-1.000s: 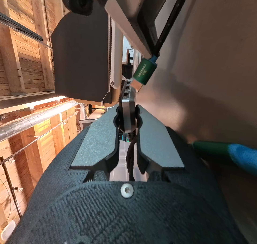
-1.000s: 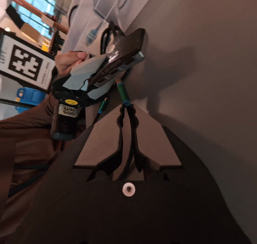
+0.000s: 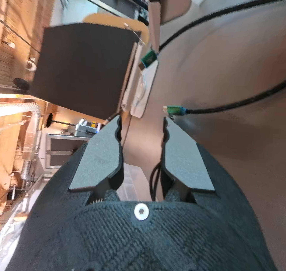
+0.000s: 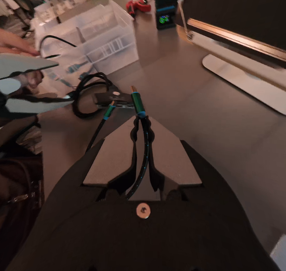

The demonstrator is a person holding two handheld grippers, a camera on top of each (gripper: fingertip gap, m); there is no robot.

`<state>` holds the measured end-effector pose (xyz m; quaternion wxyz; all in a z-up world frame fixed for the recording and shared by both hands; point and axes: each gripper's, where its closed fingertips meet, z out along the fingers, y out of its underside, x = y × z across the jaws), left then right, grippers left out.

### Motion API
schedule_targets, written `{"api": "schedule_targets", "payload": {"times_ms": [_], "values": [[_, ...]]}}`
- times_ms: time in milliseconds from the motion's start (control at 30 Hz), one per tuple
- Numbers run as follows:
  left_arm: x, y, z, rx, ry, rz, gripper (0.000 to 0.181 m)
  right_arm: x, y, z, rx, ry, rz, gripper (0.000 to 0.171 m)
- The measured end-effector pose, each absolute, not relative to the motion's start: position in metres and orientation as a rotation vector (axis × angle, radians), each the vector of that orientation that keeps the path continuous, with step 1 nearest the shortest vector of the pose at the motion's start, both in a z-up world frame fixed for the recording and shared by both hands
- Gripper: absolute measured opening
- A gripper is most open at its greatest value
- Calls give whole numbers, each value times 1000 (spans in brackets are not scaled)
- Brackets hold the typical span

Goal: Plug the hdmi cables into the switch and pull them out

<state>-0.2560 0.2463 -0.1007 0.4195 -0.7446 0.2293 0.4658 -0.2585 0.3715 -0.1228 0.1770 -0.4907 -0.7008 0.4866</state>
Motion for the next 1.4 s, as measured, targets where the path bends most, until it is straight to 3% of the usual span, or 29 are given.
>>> {"api": "schedule_targets", "payload": {"times_ms": [200,367,567,733,1100,1167,1233,1333,1400], "values": [[-256,270,-67,-1733,709,1346,42,-234,323,-107,-1128,-2187,1634,6],[-233,288,-80,-1505,1190,1568,43,-224,305,-119,-1203,-2328,1799,6],[-221,292,-97,-1326,1408,1675,44,-206,286,-111,-1164,-2428,2027,6],[-210,289,-97,-1223,1467,1735,23,-197,274,-111,-1150,-2502,2128,6],[-217,273,-83,-1683,1039,1209,20,-220,305,-65,-880,-2066,1926,2],[-212,268,-80,-1707,991,1108,20,-214,306,-54,-756,-1992,1879,22],[-206,265,-79,-1733,948,986,20,-206,302,-43,-605,-1877,1869,29],[-202,262,-78,-1778,875,836,20,-191,289,-31,-369,-1718,1820,8],[-201,261,-76,-1802,831,749,20,-182,279,-33,-307,-1714,1777,7]]}}
